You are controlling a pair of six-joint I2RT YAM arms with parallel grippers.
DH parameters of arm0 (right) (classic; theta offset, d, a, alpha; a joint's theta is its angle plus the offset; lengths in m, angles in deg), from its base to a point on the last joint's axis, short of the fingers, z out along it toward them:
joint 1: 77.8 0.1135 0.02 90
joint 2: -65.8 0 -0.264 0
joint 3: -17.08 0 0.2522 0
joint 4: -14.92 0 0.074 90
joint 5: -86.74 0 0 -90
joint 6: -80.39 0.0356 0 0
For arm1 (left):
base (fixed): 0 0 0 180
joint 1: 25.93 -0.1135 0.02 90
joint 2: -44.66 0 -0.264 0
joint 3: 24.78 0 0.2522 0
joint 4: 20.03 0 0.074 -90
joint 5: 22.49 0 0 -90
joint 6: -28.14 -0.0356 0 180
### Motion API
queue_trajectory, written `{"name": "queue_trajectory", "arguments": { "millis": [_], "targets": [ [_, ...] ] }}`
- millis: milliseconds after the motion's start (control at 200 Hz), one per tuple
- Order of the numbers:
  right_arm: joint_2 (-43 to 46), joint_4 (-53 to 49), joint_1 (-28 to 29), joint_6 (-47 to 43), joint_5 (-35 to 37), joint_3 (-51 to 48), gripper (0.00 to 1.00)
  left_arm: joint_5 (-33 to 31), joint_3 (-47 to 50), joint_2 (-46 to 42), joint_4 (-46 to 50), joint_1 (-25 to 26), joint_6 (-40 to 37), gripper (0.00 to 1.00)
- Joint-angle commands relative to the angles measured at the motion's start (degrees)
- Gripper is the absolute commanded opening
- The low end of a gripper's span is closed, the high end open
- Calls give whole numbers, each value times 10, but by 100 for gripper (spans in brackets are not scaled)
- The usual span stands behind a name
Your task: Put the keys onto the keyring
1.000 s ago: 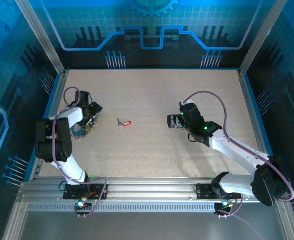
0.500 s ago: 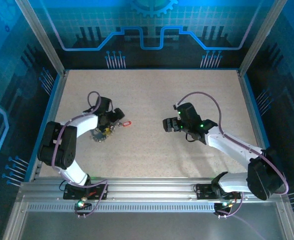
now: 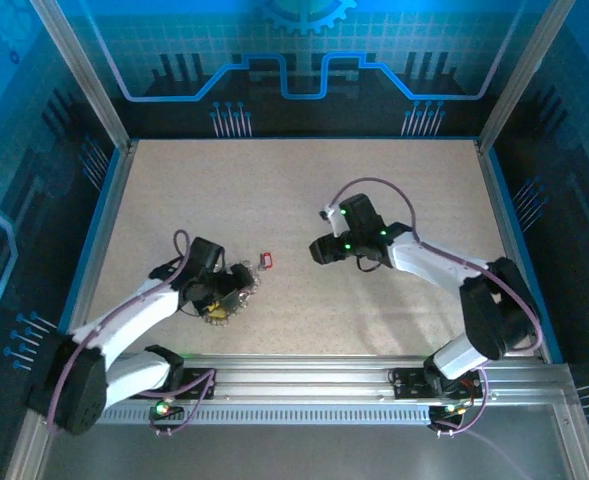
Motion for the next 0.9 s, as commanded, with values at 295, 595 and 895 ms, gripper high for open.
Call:
{"name": "queue_trajectory", "arguments": {
  "millis": [295, 595, 895],
  "targets": [
    [-165, 33, 157, -305, -151, 116, 53, 64, -128, -59, 192, -181, -174, 99],
    [-221, 80, 158, -448, -162, 122, 48, 31, -145, -11, 150, -188, -282, 99],
    [-265, 40, 165, -443, -94, 149, 42, -13, -100, -55, 84, -188, -302, 99]
  ]
}}
